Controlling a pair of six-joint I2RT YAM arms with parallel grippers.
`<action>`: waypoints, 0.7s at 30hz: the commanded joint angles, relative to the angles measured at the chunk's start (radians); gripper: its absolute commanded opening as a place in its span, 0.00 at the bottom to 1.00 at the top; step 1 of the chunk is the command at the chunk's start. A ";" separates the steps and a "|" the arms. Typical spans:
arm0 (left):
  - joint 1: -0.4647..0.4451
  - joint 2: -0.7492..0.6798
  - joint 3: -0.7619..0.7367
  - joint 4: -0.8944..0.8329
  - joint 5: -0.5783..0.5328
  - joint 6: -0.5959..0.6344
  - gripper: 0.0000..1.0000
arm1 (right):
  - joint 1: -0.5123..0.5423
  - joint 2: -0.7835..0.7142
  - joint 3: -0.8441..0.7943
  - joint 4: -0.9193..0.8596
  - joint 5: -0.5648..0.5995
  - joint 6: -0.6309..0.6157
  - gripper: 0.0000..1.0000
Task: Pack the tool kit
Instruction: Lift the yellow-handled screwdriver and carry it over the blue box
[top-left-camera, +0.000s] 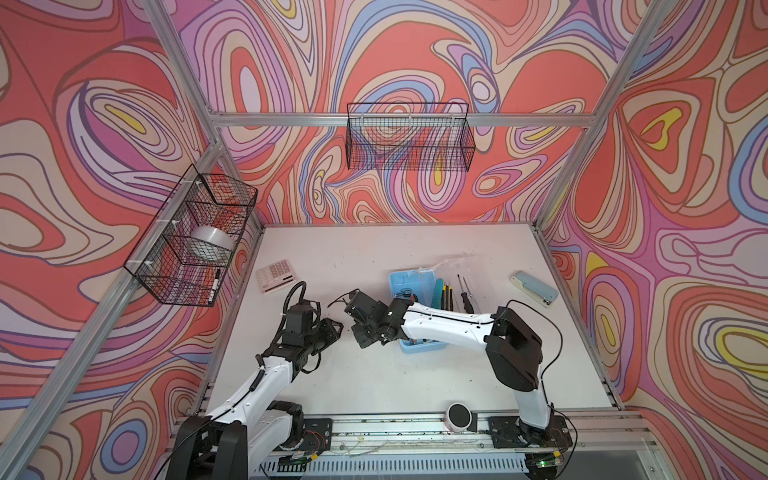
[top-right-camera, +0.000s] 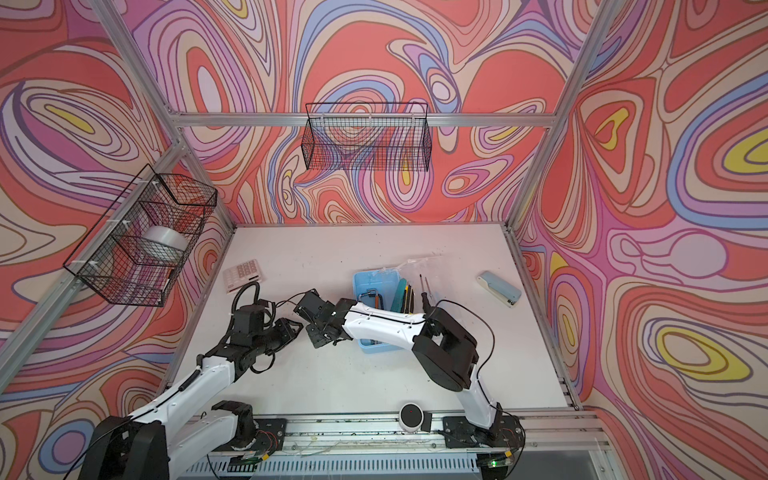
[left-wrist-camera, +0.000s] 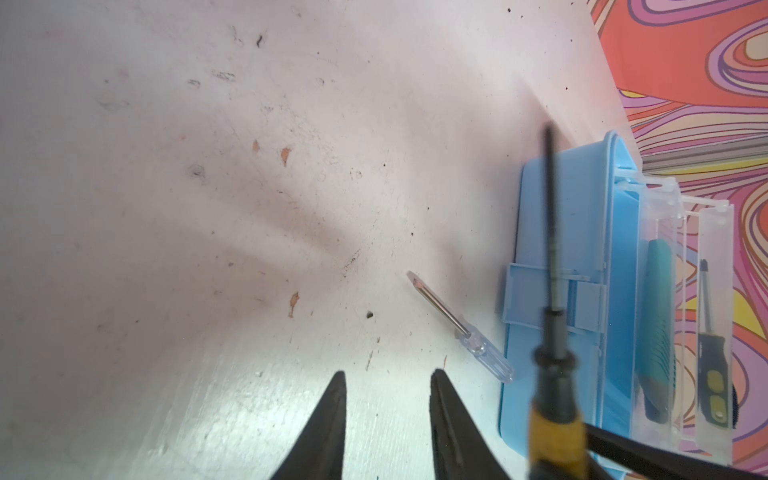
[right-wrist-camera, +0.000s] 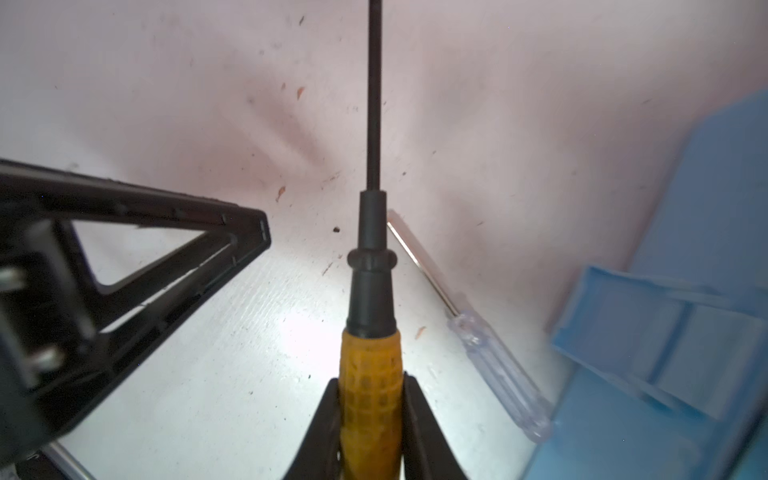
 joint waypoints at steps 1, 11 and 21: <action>0.006 -0.009 0.013 -0.017 -0.010 0.011 0.35 | -0.050 -0.111 -0.038 -0.061 0.110 -0.028 0.00; -0.092 0.037 0.053 0.027 -0.036 0.001 0.35 | -0.298 -0.450 -0.261 -0.166 0.242 -0.073 0.00; -0.264 0.164 0.149 0.066 -0.096 0.008 0.36 | -0.555 -0.629 -0.404 -0.220 0.257 -0.148 0.00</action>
